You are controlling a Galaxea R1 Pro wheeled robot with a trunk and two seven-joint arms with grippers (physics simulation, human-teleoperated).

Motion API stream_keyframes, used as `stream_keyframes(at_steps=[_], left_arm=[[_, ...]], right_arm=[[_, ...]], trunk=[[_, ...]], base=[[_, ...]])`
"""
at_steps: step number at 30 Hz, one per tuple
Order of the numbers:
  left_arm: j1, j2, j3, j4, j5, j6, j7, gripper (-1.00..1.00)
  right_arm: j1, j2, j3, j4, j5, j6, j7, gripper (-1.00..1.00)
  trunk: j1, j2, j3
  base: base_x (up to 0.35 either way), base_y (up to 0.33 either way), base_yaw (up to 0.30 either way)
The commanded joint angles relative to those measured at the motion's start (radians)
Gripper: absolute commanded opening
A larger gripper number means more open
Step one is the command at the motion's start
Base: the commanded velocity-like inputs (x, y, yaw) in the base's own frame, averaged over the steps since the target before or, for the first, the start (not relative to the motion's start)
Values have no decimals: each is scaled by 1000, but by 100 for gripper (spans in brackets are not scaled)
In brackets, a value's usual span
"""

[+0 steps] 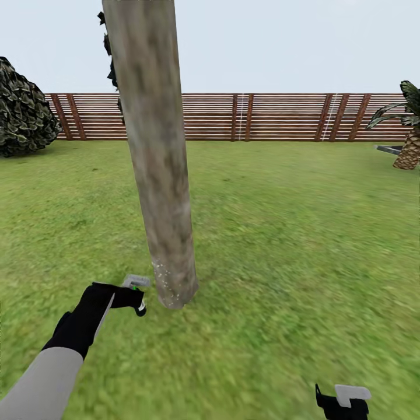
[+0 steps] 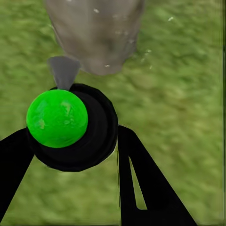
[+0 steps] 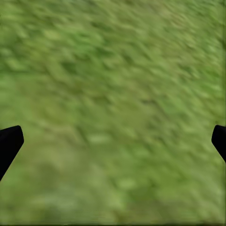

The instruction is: In the garden, pick up the pesticide atomizer on the floor and spray pesticide onto both trees until each tree trunk is fully covered.

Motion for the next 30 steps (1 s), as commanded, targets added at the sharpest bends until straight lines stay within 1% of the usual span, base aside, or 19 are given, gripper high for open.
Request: stream_keyframes(at_steps=[1, 4, 5, 7, 8, 9, 10, 11, 13, 14, 15, 17, 18, 19, 20, 22, 26, 28, 30], left_arm=[[1, -3, -5, -1, -3, -1, 0, -100], [-5, -10, -37, -3, 0, 5, -1, -100], [-8, -20, -45, -4, 1, 26, -1, -100], [-18, -37, -49, -21, 1, 87, -1, -100], [-28, -45, -51, -57, 1, 154, -1, -100], [-36, -43, -52, -101, 2, 198, -2, -100], [-39, -40, -51, -112, 1, 206, -2, -100], [-44, -31, -48, -120, -1, 213, -2, -100], [-48, 10, -44, -126, 2, 218, -3, -100], [-50, 52, -43, -127, 6, 220, -10, -100], [-51, 72, -43, -128, 7, 220, -27, -100], [-52, 84, -45, -130, 6, 221, -64, -100], [-52, 83, -47, -131, 6, 224, -74, -100], [-60, 75, -51, -133, 6, 229, -85, -100], [-73, 63, -52, -133, 6, 232, -89, -100], [-87, 47, -54, -133, 5, 235, -91, -100], [-93, 17, -55, -132, 1, 235, -92, -100], [-88, 14, -56, -132, -1, 235, -92, -100], [-82, 21, -55, -133, -2, 233, -92, -100]], right_arm=[[0, 0, 0, 0, 0, 0, 0, 100], [0, 0, 0, 0, 0, 0, 0, 100], [0, 0, 0, 0, 0, 0, 0, 100], [0, 0, 0, 0, 0, 0, 0, 100], [0, 0, 0, 0, 0, 0, 0, 100], [0, 0, 0, 0, 0, 0, 0, 100], [0, 0, 0, 0, 0, 0, 0, 100], [0, 0, 0, 0, 0, 0, 0, 100], [0, 0, 0, -1, 0, 0, 0, 100], [0, 0, 0, -1, 0, 0, 0, 100], [0, 0, 0, 0, 0, 0, 0, 100], [0, 0, 0, 0, 0, 0, 0, 100], [0, 0, 0, 0, 0, 0, 0, 100], [0, 0, 0, 0, 0, 0, 0, 100], [0, 0, 0, 0, 0, 0, 0, 100], [0, -2, 0, -1, 0, 0, 0, 100], [0, -7, 0, -2, 0, 0, 0, 100], [0, -7, 0, -2, 0, 0, 0, 100], [0, -6, 0, -1, 0, 0, 0, 100]], trunk=[[0, 0, 0], [0, 0, 0], [0, 0, 0], [0, 0, 0], [0, 0, 0], [0, 0, 0], [0, 0, 0], [0, 0, 0], [0, 0, 0], [0, 0, 0], [0, 0, 0], [0, 0, 0], [0, 0, 0], [0, 0, 0], [0, 0, 0], [0, 0, 0], [0, 0, 0], [0, 0, 0], [0, 0, 0]], base=[[-27, 0, 0], [-9, 0, 0], [-2, 0, 0], [-1, 0, 0], [0, 0, 0], [0, 0, 0], [0, 0, 0], [0, 0, 0], [0, 0, 0], [0, 0, 0], [0, 0, 0], [0, 0, 0], [0, 0, 0], [0, 0, 0], [0, 0, 0], [0, 0, 0], [0, 0, 0], [0, 0, 0], [0, -35, 0]])
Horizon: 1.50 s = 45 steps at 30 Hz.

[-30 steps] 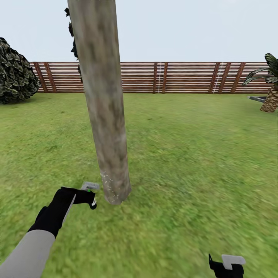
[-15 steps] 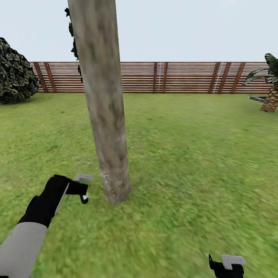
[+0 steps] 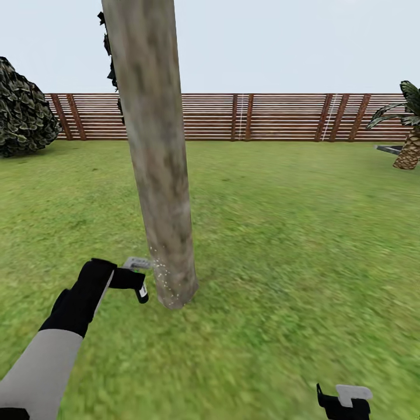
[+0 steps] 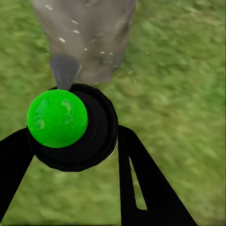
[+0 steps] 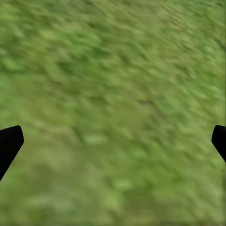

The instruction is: In the garden, pick up the pesticide atomizer on the floor and spray pesticide onto both trees until each tree trunk is fully covered.

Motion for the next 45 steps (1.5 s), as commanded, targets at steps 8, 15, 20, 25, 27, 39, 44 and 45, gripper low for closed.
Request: stream_keyframes(at_steps=[8, 15, 20, 25, 27, 39, 44, 45], left_arm=[[3, 2, 0, 0, 1, -1, 2, -100], [3, 3, 1, 0, -1, -1, 6, -100], [3, 6, 1, 0, -2, -1, 7, -100], [3, 5, 1, 0, -2, -1, 8, -100], [3, 5, 1, 0, -2, -1, 8, -100], [3, 1, 3, 1, -47, -1, 9, -100], [10, 18, 13, 38, -48, -6, 41, -100], [16, 18, 13, 56, -47, -10, 66, -100]], right_arm=[[0, 0, 0, 0, 0, 0, -1, 100], [0, 1, 0, -1, 0, 0, -2, 100], [0, 1, 0, -1, 0, 0, -2, 100], [0, 1, 0, -1, 0, 0, -2, 100], [0, 1, 0, -1, 0, 0, -2, 100], [0, 0, 0, -1, 0, 0, -2, 100], [0, 0, 0, -2, -1, 0, -2, 100], [0, 0, 0, -2, -1, 0, -2, 100]], trunk=[[0, 0, 0], [0, 0, 0], [0, 0, 0], [0, 0, 0], [0, 0, 0], [0, 0, 0], [0, 0, 0], [0, 0, 0]], base=[[0, -234, 0], [0, -271, 136], [23, -271, 273], [94, -271, 278], [114, -271, 278], [60, -271, 132], [-35, -272, 14], [0, -272, 159]])
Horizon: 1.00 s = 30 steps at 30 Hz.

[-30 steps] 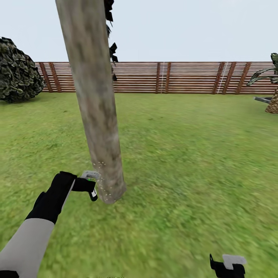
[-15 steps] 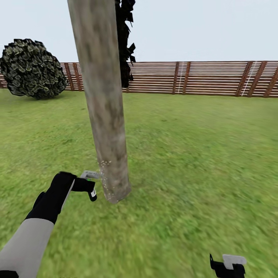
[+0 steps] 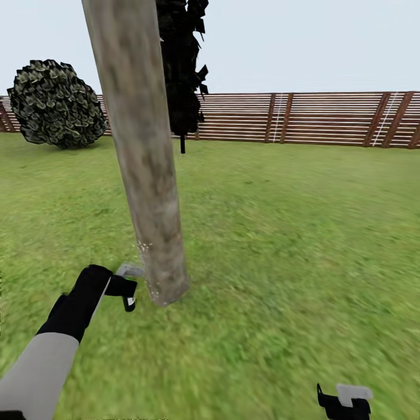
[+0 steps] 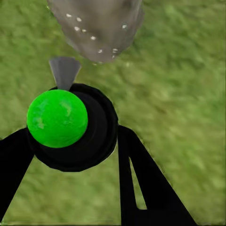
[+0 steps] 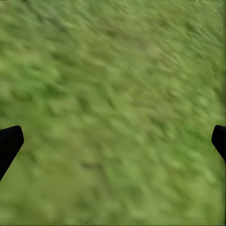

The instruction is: In the garden, pick up the pesticide atomizer on the floor and spray pesticide onto both trees until each tree trunk is fully covered.

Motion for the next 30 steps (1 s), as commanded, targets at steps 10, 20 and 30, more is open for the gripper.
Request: stream_keyframes(at_steps=[10, 20, 30], left_arm=[[14, -17, 0, 30, 20, -4, 65, -100], [33, -13, 13, 34, 17, -4, 68, -100], [36, -55, 17, 55, 16, -4, 69, -100]], right_arm=[[0, 1, 0, 0, 0, 0, 0, 100], [0, 1, 0, 0, 0, 0, 0, 100], [0, 0, 0, 0, 0, 0, 0, 100]], trunk=[[0, 0, 0], [0, 0, 0], [0, 0, 0]], base=[[70, -272, 260], [203, -216, 63], [4, -172, 0]])
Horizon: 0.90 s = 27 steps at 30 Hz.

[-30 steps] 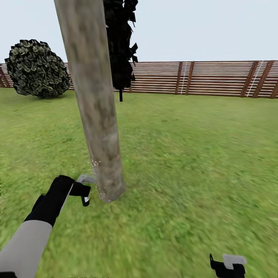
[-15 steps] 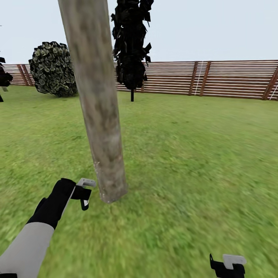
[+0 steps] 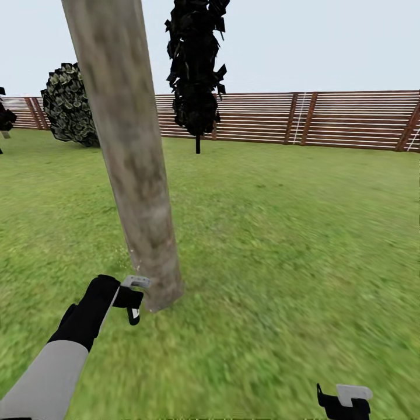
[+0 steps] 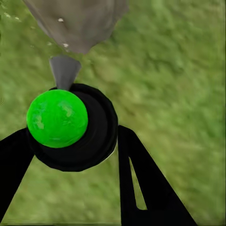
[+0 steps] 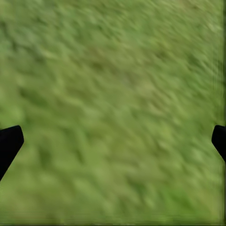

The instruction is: In the garden, pick up the pesticide atomizer on the floor and spray pesticide onto both trees until each tree trunk is fully covered.

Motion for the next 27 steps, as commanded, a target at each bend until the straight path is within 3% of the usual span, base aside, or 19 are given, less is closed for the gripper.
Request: stream_keyframes(at_steps=[1, 3, 5, 7, 9, 12, 14, 19, 27], left_arm=[[0, 2, 1, 8, 0, -1, 1, -100], [1, 12, 23, 74, -1, -10, 2, -100], [2, 39, 68, 171, -3, -102, 2, -100], [1, 43, 82, 204, -3, -161, 3, -100], [0, 30, 86, 224, -2, -197, 8, -100], [0, -21, 85, 228, -3, -205, 46, -100], [0, -49, 88, 237, -1, -210, 130, -100], [2, -36, 95, 270, 1, -213, 183, -100], [40, -37, 97, 270, 2, -220, 187, -100]], right_arm=[[0, 0, 0, 0, 0, 0, 0, 100], [0, 0, 0, 0, 0, 0, 0, 100], [0, 1, 0, 0, 0, 0, 0, 100], [0, 1, 0, 0, 0, 0, 0, 100], [0, 0, 0, 0, 0, 0, 0, 100], [0, 0, 0, 0, 0, 0, 0, 100], [0, 1, 0, 0, 0, 0, 0, 100], [0, 1, 0, 0, 0, 0, 0, 100], [0, 0, 0, 0, 0, 0, 0, 100]], trunk=[[0, 0, 0], [0, 0, 0], [0, 0, 0], [0, 0, 0], [0, 0, 0], [0, 0, 0], [0, 0, 0], [0, 0, 0], [0, 0, 0]], base=[[-56, -34, 0], [-27, -17, 0], [-6, -3, 0], [-2, -1, 0], [0, 0, 0], [0, 0, 0], [0, 0, 10], [0, 0, 204], [235, -152, 32]])
